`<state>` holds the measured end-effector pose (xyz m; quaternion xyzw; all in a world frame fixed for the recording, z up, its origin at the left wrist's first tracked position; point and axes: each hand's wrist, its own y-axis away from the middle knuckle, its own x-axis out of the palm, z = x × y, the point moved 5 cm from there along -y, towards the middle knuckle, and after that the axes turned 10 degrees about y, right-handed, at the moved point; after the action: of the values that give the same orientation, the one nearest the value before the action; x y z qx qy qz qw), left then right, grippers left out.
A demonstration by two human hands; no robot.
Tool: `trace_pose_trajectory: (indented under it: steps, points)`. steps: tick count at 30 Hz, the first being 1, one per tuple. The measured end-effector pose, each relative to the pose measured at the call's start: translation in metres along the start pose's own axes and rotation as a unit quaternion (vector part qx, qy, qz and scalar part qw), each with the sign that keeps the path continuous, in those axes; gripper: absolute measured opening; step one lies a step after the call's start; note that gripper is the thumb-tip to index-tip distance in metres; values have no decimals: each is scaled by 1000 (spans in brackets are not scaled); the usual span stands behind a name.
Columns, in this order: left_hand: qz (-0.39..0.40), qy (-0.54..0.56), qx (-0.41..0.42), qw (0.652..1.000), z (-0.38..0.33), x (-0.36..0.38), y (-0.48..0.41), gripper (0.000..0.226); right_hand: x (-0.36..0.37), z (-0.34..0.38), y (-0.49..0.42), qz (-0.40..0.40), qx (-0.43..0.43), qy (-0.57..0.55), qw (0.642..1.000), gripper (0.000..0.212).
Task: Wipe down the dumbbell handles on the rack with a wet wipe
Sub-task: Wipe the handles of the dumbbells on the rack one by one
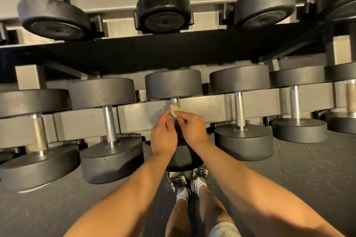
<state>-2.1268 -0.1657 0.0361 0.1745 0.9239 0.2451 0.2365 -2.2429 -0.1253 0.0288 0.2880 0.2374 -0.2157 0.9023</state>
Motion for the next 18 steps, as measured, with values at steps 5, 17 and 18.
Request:
trace_pose_trajectory:
  steps: [5,17,18]
  points:
    - [-1,-8,-8,1000,1,1,-1,40,-2,16,-20,-19,-21,6,1000,30]
    - [-1,-22,-7,1000,-1,1,-2,39,-8,16,-13,-1,1,-16,1000,29]
    - [-3,-21,-9,1000,-1,1,-2,40,-7,20,-18,-7,-5,-13,1000,30]
